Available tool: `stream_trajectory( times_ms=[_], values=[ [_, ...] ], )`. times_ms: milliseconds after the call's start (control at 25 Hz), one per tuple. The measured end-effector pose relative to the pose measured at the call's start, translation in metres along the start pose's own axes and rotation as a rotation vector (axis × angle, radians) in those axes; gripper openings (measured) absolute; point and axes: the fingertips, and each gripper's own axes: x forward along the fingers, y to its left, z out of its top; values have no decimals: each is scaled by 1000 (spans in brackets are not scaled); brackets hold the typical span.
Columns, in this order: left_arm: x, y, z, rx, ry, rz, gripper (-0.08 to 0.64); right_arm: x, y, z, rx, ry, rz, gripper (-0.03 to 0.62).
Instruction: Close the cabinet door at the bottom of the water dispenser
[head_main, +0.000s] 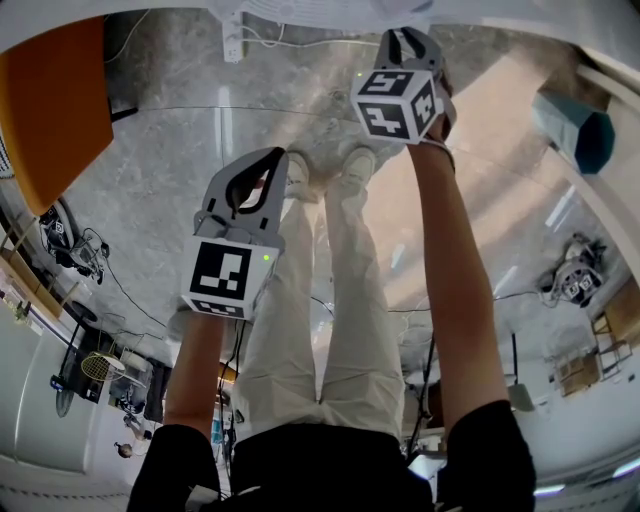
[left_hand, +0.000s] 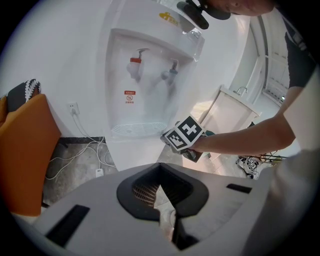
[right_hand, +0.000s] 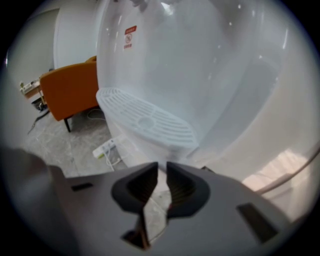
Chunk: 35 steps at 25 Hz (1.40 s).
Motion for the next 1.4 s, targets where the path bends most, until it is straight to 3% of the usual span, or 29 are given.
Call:
stream_trajectory(
  times_ms=[520, 1400],
  values=[
    [1, 7, -3, -3, 1, 9, 8, 4, -7, 0, 25, 4, -57, 40],
    [0, 3, -4, -2, -9, 8, 8, 8, -15, -11, 42, 35, -66, 37]
  ],
)
